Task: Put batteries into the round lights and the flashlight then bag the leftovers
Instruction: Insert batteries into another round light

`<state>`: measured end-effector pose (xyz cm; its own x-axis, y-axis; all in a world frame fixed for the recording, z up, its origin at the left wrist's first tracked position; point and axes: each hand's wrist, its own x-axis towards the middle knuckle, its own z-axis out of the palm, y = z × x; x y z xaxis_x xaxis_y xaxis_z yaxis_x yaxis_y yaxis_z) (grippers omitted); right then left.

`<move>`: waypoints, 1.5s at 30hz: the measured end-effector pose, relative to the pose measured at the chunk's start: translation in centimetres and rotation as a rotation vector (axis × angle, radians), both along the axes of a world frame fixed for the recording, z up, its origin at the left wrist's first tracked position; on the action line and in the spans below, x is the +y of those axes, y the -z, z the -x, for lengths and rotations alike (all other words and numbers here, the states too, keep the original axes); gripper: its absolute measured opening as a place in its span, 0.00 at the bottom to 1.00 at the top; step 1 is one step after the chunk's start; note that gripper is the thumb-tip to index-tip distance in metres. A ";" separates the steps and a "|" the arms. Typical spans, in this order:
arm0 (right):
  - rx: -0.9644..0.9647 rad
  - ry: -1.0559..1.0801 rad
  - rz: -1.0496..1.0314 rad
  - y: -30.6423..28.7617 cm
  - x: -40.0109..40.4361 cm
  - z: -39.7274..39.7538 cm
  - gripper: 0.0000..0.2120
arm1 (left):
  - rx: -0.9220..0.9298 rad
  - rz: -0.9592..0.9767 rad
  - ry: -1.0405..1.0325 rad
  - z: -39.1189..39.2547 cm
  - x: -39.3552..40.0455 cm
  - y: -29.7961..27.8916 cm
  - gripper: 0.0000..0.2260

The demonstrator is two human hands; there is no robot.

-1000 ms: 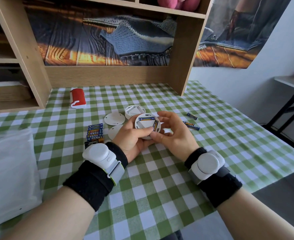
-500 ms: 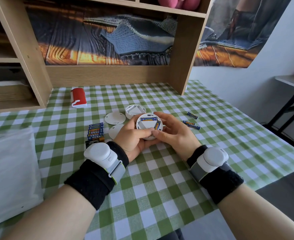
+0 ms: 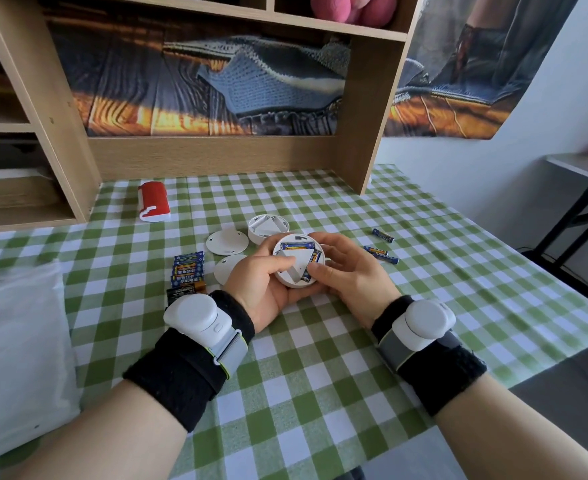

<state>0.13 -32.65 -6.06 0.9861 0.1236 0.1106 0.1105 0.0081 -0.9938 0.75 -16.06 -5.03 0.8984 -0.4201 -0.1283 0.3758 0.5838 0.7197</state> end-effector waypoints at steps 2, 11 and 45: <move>-0.010 0.018 0.028 0.0 0.0 0.1 0.18 | -0.004 -0.011 0.008 0.0 0.0 0.0 0.21; -0.009 0.037 0.101 -0.7 0.2 0.6 0.15 | -0.009 -0.017 -0.017 -0.1 -0.1 0.2 0.20; -0.360 0.350 0.795 -2.0 -1.5 -0.5 0.15 | 0.067 -0.004 -0.071 -0.3 0.2 -0.3 0.14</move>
<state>0.62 -34.11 -4.04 0.9045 -0.0036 0.4265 0.2796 -0.7501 -0.5993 1.09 -15.87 -4.73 0.9153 -0.3546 -0.1909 0.3808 0.6077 0.6970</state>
